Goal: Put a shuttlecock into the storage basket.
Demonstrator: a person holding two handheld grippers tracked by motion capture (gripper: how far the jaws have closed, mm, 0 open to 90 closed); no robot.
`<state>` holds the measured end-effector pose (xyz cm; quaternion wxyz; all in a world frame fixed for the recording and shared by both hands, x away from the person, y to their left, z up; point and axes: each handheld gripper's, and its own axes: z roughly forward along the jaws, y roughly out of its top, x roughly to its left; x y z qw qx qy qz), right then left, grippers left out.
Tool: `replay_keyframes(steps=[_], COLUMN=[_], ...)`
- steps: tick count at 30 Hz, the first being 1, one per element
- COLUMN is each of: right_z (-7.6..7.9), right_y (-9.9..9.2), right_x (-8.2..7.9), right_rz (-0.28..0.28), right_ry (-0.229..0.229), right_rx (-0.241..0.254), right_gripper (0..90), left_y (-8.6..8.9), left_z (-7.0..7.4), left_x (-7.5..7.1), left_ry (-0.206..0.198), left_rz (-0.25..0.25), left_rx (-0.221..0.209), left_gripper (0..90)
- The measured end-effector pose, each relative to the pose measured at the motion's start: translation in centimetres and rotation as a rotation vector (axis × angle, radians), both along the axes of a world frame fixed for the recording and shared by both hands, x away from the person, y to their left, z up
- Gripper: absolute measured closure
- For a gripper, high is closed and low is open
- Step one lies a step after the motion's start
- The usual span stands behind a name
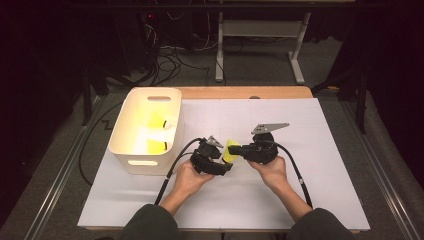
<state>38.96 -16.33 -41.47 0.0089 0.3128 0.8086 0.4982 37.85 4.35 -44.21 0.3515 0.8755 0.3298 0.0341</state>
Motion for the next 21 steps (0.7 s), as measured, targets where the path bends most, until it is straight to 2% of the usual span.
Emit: replay_keyframes(steps=[5,15,21], right_z=[-0.1,-0.13,-0.16], right_y=[0.38,0.44,0.29], right_x=[-0.04,-0.08,0.01], right_rz=[0.008,0.009,0.0], right_ry=[0.008,0.011,0.009], right_rx=[0.01,0.009,0.005], right_gripper=[90.0,90.0,90.0], left_y=[-0.2,-0.19,-0.25], left_z=[-0.25,-0.16,-0.05], left_x=[0.11,-0.03,-0.13], left_ry=[0.005,-0.005,-0.007], left_rz=[0.002,-0.007,-0.012], left_rx=[0.005,0.019,0.032], left_gripper=[45.0,63.0,64.0])
